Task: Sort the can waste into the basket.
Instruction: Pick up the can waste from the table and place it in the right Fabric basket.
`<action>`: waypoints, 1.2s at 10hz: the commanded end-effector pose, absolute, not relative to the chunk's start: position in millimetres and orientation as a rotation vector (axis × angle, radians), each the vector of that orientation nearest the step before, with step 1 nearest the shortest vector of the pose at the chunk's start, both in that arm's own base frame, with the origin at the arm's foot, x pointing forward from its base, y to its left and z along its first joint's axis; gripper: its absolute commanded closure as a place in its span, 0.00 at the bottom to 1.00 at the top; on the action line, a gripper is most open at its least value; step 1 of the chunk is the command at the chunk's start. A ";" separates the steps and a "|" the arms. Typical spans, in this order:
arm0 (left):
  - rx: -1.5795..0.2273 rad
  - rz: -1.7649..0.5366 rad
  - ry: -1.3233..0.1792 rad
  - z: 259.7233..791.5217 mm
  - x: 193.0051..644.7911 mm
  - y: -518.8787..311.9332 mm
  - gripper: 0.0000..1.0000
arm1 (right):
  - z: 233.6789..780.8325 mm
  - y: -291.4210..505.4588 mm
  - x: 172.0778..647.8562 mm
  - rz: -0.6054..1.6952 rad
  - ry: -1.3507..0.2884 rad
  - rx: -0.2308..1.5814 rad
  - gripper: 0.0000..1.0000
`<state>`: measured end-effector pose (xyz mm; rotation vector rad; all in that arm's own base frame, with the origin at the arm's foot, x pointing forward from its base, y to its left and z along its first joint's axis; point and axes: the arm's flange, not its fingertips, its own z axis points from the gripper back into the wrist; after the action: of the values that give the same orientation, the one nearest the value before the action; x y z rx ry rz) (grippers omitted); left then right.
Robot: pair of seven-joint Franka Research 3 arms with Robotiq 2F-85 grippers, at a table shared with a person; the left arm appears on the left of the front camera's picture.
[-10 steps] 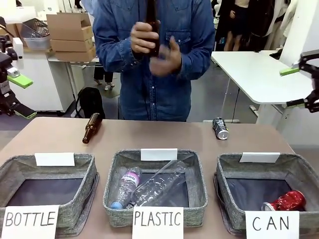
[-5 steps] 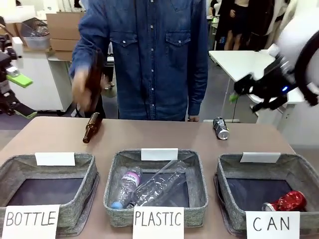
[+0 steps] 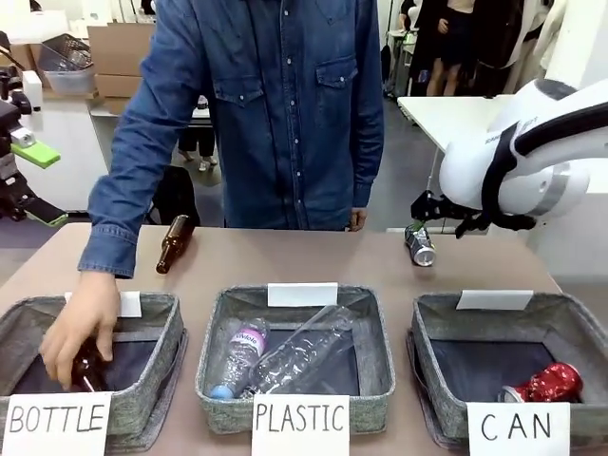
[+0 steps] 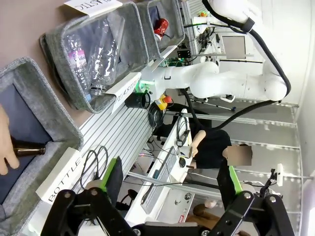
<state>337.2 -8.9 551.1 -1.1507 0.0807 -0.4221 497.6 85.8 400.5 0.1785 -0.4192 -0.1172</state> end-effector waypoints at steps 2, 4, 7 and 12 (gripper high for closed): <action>-1.141 -0.450 0.079 551.6 334.2 -6.2 0.00 | 423.6 89.3 476.5 -0.126 -0.442 0.215 0.00; -1.141 -0.450 0.079 551.6 334.2 -6.2 0.00 | 394.2 90.6 520.0 -0.101 -0.399 0.177 0.00; -1.141 -0.450 0.079 551.6 334.2 -6.2 0.00 | 364.4 95.6 569.4 -0.047 -0.367 0.159 0.00; -1.141 -0.450 0.079 551.6 334.2 -6.2 0.00 | 317.2 98.7 601.5 -0.083 -0.312 0.057 0.00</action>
<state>337.1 -8.9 551.2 -1.1508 0.0806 -0.4226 598.0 85.3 307.7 0.0928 -0.3141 -0.0502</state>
